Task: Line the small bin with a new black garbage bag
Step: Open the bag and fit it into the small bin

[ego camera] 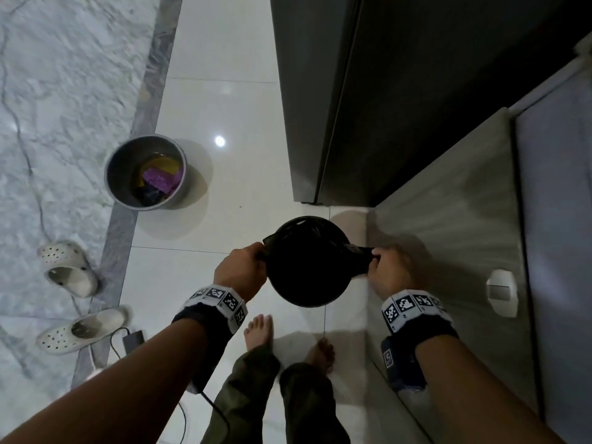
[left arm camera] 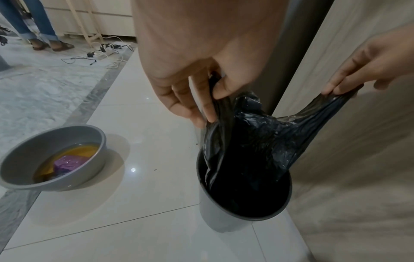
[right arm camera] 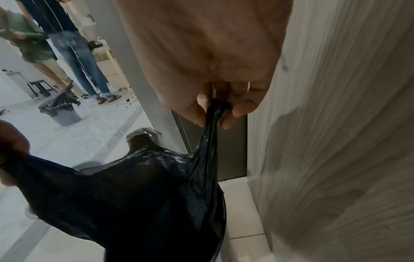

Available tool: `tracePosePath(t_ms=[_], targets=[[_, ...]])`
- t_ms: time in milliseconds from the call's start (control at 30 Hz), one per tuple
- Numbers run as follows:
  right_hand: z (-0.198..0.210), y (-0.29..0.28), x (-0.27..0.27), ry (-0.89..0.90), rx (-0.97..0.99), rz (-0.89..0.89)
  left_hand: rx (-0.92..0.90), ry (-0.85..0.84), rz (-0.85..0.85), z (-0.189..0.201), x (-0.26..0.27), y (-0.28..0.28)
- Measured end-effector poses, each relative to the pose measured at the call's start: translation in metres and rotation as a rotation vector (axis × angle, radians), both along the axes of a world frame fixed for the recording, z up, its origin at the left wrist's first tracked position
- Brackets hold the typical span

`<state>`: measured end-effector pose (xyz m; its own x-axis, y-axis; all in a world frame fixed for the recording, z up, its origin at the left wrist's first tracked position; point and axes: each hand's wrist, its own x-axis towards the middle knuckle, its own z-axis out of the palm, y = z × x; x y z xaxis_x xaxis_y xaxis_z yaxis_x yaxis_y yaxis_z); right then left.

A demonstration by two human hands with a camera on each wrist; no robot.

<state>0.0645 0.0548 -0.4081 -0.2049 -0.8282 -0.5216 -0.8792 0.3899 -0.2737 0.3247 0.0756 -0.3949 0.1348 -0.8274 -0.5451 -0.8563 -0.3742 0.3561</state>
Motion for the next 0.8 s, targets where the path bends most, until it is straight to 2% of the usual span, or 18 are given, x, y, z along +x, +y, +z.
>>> tracePosePath(t_ms=[233,300,467,633,800], targets=[[-0.043,-0.008,-0.008,0.217,-0.064,0.082,0.068,-0.154,-0.106,-0.059,0.018,-0.013],[-0.051,-0.009,-0.007,0.254,-0.065,0.049,0.081,-0.177,-0.091,-0.073,0.026,-0.017],[-0.074,-0.017,-0.006,0.346,0.07,0.023,0.088,-0.174,0.042,-0.097,0.038,-0.03],[-0.105,-0.021,-0.008,0.356,0.045,0.086,0.049,-0.212,0.03,-0.118,0.035,-0.033],[-0.13,-0.008,-0.011,0.206,-0.051,0.114,0.005,-0.31,-0.105,-0.149,0.033,-0.029]])
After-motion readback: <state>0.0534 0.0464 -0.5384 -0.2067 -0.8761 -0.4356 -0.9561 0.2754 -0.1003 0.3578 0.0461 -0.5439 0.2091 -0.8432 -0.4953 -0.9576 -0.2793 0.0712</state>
